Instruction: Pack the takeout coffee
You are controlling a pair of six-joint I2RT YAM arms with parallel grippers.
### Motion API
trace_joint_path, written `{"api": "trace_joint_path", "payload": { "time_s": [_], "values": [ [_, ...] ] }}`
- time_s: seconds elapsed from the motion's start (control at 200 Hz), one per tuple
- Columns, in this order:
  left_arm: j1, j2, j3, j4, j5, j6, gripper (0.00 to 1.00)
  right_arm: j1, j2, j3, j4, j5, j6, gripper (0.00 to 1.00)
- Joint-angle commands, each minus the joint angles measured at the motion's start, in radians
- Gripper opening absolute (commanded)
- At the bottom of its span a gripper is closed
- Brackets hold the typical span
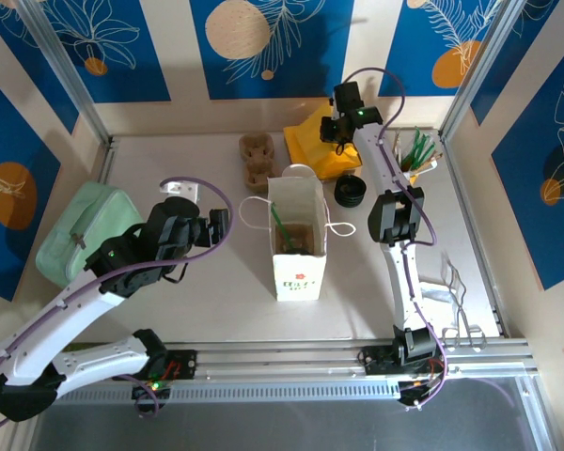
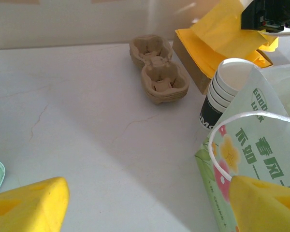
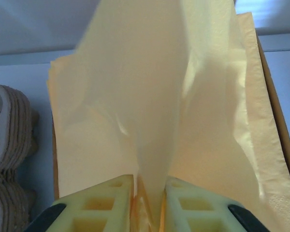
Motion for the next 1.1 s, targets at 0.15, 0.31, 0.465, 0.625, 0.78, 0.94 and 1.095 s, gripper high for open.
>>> {"api": "trace_joint_path", "payload": {
  "time_s": [0.15,0.31,0.465,0.625,0.78,0.94,1.095],
  "values": [
    [0.013,-0.015,-0.001,-0.018,0.001,-0.015,0.86,0.002,0.039,-0.003,-0.01,-0.016,0.015,0.17],
    [0.013,-0.019,-0.005,-0.02,0.003,-0.02,0.85,0.0,0.036,-0.003,-0.014,-0.017,0.015,0.15],
    [0.012,-0.019,-0.005,-0.02,0.005,-0.024,0.86,0.0,0.025,0.0,-0.022,-0.019,0.018,0.21],
    [0.013,-0.019,-0.006,-0.021,0.008,-0.028,0.86,-0.001,0.01,0.001,-0.026,-0.018,0.018,0.22],
    [0.013,-0.021,-0.007,-0.02,0.013,-0.033,0.85,-0.001,0.003,0.001,-0.033,-0.014,0.018,0.23],
    [0.013,-0.02,-0.013,-0.021,0.016,-0.039,0.86,-0.001,-0.007,0.001,-0.045,-0.015,0.019,0.24],
    [0.013,-0.022,-0.015,-0.019,0.015,-0.039,0.86,0.0,-0.025,-0.004,-0.054,-0.015,0.02,0.23]
  ]
}}
